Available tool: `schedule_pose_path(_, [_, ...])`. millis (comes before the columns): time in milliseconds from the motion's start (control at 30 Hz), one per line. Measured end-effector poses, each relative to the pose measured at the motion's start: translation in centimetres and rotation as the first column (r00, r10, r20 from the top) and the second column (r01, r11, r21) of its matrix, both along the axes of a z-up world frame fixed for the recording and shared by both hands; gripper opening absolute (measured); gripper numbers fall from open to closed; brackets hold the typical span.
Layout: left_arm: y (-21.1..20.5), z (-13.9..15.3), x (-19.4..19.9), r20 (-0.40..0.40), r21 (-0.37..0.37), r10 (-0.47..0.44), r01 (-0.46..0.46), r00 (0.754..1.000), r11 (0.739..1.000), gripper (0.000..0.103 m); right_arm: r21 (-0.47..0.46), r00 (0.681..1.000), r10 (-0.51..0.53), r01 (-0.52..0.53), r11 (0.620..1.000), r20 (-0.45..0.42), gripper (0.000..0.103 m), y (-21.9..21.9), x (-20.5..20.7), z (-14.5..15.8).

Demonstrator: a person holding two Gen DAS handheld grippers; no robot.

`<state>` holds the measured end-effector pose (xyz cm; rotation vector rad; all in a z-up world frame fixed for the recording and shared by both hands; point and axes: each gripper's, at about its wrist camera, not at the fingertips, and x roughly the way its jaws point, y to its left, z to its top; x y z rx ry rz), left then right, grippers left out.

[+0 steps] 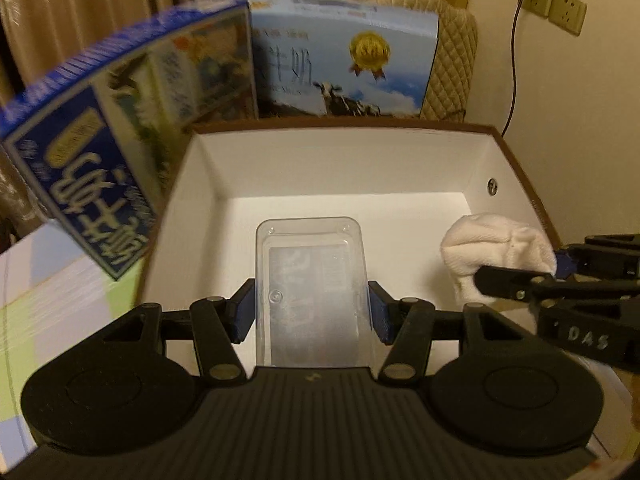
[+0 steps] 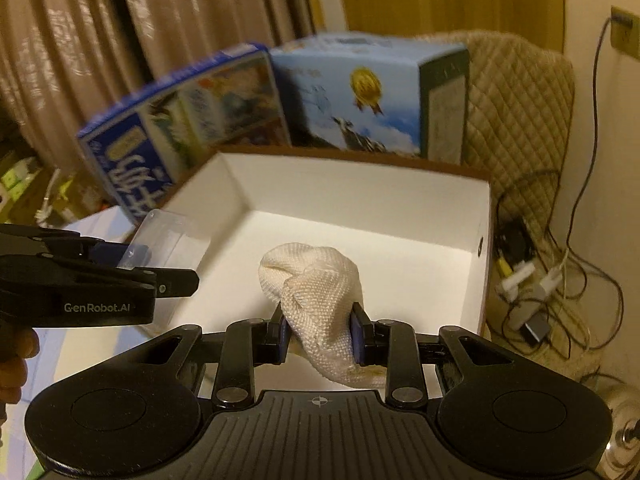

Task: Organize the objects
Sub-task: 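Carry the plastic box and white cloth into the brown cardboard box with both grippers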

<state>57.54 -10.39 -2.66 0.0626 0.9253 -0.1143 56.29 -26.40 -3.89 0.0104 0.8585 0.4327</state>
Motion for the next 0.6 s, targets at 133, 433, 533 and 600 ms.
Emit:
schedule_pose_path(133, [-0.4, -2.2, 2.1, -0.06, -0.005, -0.012, 0.012, 0.998, 1.0, 0.053, -0.023, 0.998, -0.008, 0.007, 1.0, -0.057, 0.027, 0.6, 1.7, -2.1])
schedule_pose_path(433, [-0.6, -5.7, 5.8, -0.202, -0.012, -0.019, 0.017, 0.979, 1.0, 0.053, -0.061, 0.989, -0.038, 0.029, 0.998, -0.143, 0.028, 1.1, 4.2, -4.8])
schedule_pose_path(533, [-0.8, -6.1, 6.3, -0.212, 0.007, -0.022, 0.023, 0.977, 1.0, 0.053, -0.063, 0.988, -0.041, 0.032, 0.997, -0.151, 0.028, 1.2, 4.6, -5.2])
schedule_pose_path(600, [-0.8, -6.4, 6.5, -0.214, 0.015, -0.021, 0.025, 0.976, 1.0, 0.055, -0.065, 0.987, -0.045, 0.035, 0.997, -0.155, 0.028, 1.2, 4.8, -5.4])
